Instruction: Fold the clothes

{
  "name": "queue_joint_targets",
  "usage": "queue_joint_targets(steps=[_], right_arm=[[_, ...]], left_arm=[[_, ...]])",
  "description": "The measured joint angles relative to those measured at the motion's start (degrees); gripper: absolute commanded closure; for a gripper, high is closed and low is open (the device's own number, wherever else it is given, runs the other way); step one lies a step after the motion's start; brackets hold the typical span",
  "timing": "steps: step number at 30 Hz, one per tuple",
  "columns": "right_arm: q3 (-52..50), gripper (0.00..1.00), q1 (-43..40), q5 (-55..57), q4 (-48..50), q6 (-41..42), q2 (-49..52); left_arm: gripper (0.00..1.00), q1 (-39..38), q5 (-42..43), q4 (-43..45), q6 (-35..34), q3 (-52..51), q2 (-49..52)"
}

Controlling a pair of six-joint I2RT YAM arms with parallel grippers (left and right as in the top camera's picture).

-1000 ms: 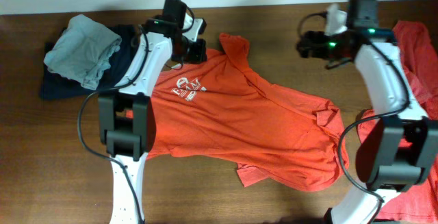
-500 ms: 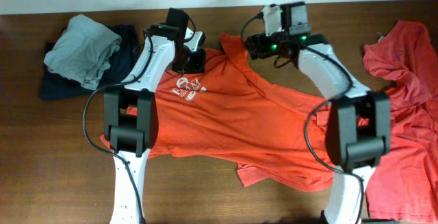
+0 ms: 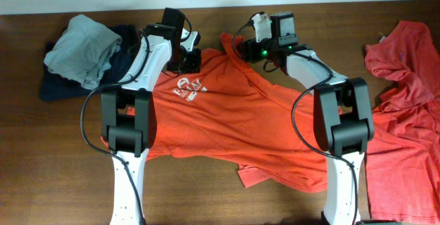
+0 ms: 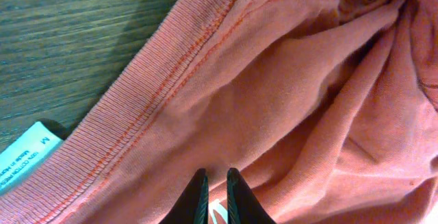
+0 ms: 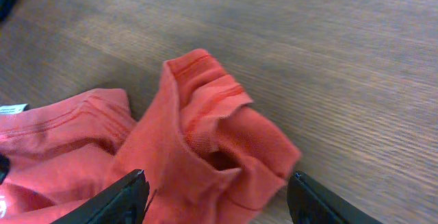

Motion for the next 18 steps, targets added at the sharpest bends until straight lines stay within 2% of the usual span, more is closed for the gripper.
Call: queue_joint_targets(steps=[1,3,5,7,9,18], right_arm=[[0.00,0.36,0.28,-0.15,-0.04,0.15,0.07],[0.00,0.48,0.81,-0.28,0.15,0.37,0.09],[0.00,0.62,1.33,-0.52,0.57,0.76,0.11],[0.00,0.84,1.70,-0.85,1.01,0.46,0.11],[0.00,0.96,1.90,-0.98,1.22,0.72,0.11],[0.00,0.96,1.75,-0.35,1.92,0.57,0.11]], left_arm=[[0.89,0.00,-0.28,0.00,0.00,0.00,0.00],[0.89,0.00,-0.52,0.02,0.00,0.00,0.00],[0.89,0.00,-0.74,0.02,0.00,0.00,0.00],[0.89,0.00,-0.79,0.02,0.00,0.00,0.00],[0.89,-0.02,-0.81,0.02,0.00,0.00,0.00],[0.89,0.00,-0.94,0.02,0.00,0.00,0.00]])
